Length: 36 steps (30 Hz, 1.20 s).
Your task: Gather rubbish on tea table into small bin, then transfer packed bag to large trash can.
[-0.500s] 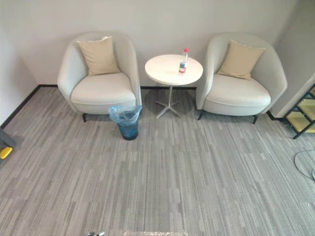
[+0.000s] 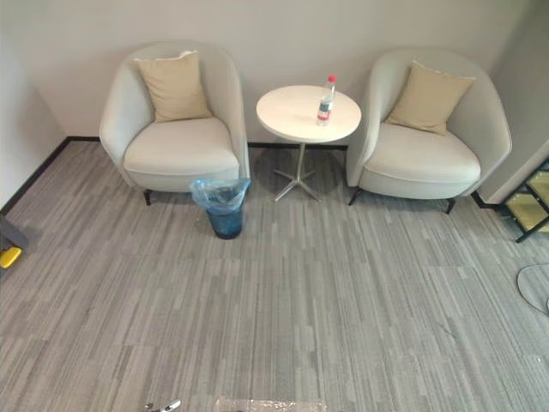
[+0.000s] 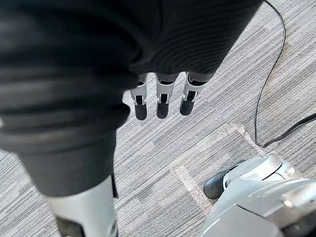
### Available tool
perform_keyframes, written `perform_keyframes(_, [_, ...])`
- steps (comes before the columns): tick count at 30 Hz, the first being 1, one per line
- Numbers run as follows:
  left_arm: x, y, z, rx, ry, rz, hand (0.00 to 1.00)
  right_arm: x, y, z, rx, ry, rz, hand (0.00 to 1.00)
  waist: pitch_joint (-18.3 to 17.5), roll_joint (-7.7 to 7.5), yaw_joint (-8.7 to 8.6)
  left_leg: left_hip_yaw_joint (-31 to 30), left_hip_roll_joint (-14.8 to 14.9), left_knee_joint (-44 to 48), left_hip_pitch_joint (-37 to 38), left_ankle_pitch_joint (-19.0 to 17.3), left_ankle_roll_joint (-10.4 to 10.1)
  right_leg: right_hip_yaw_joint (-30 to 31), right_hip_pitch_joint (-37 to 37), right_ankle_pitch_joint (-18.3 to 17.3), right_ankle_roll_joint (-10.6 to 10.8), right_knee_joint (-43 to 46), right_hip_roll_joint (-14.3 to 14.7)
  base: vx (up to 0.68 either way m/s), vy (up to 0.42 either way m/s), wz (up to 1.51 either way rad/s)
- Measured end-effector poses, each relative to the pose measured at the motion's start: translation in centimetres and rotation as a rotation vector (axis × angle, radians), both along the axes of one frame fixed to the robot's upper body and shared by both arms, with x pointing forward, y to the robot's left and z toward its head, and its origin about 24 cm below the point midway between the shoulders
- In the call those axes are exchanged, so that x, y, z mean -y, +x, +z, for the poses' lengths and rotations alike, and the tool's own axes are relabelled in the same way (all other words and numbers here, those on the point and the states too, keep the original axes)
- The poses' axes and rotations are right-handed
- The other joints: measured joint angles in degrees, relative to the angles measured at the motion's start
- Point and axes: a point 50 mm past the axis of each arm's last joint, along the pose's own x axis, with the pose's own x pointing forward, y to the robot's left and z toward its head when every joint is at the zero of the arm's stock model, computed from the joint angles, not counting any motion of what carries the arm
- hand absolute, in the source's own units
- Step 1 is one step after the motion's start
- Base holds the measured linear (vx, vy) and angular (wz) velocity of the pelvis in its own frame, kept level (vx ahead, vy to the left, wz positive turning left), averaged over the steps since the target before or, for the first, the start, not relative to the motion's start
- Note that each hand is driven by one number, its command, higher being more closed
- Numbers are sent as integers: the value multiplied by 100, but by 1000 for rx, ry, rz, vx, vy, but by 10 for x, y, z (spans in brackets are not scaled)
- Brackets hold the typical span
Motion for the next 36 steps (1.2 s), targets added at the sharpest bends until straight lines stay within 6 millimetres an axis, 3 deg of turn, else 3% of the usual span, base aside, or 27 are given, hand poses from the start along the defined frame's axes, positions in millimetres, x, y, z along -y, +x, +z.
perform_keyframes(15, [0, 1, 0, -2, 7, -30, 0, 1, -1, 0, -5, -2, 10, 0, -34, -9, 12, 318, 32, 1, -22, -13, -14, 332, -90, 145, 0, -95, 44, -28, -15, -13])
perform_keyframes(18, [0, 3, 1, 4, 8, -28, 0, 0, 2, 0, -4, -3, 35, 0, -34, -29, 106, 632, 106, 115, -90, -108, -41, 627, -238, 189, -7, -32, 122, -31, -32, -52])
perform_keyframes(22, [-2, 8, 1, 10, 18, -48, 0, -1, 5, 0, 4, -2, 53, 0, -36, -36, 79, 806, 248, 818, -457, -479, -100, 704, -417, 141, -13, 133, 191, -16, -55, -23])
perform_keyframes(25, [0, 14, 2, 26, 15, -48, 0, 1, 3, 1, 7, -8, 50, 0, 2, 22, 72, 740, 460, 1766, -850, -954, -168, 556, -422, -1, -114, 292, 276, 9, -61, 14])
perform_keyframes(26, [2, 18, 3, 45, 11, -35, 0, 4, 5, 2, 24, -18, 43, 0, 40, 84, 63, 747, 652, 2535, -1149, -1249, -217, 413, -426, -160, -253, 411, 356, -16, -65, 28])
perform_keyframes(27, [2, 24, 5, 68, 15, -29, 0, 3, 7, 3, 34, -19, 27, 0, 95, 83, 46, 754, 897, 3985, -1783, -1282, -196, 321, -420, -300, -357, 601, 400, -15, -81, 22])
perform_keyframes(29, [2, 25, 6, 78, 16, -25, 0, 4, 6, 3, 33, -23, 18, 0, 136, 46, 77, 719, 1057, 4985, -2239, -1111, -6, 336, -401, -379, -457, 768, 407, 16, -29, -4])
perform_keyframes(30, [2, 25, 6, 78, 18, -21, 0, 4, 9, 3, 42, -21, -9, 0, 169, 86, 96, 537, 1246, 5696, -2599, -1186, -118, 459, -355, -560, -479, 1013, 385, 80, 22, -24])
perform_keyframes(32, [3, 26, 6, 85, 23, -16, 0, 5, 14, 5, 62, -24, -14, 0, 182, 98, 106, 281, 1258, 5550, -2720, -1305, -381, 625, -293, -707, -416, 1122, 290, 157, 110, -37])
perform_keyframes(36, [7, 27, 6, 94, 11, 9, 0, 9, 27, 8, 109, -42, -12, 0, 214, 201, 127, 251, 1137, 3867, -2644, -1243, -682, 991, -336, -947, -126, 1218, 35, 212, 227, -46])
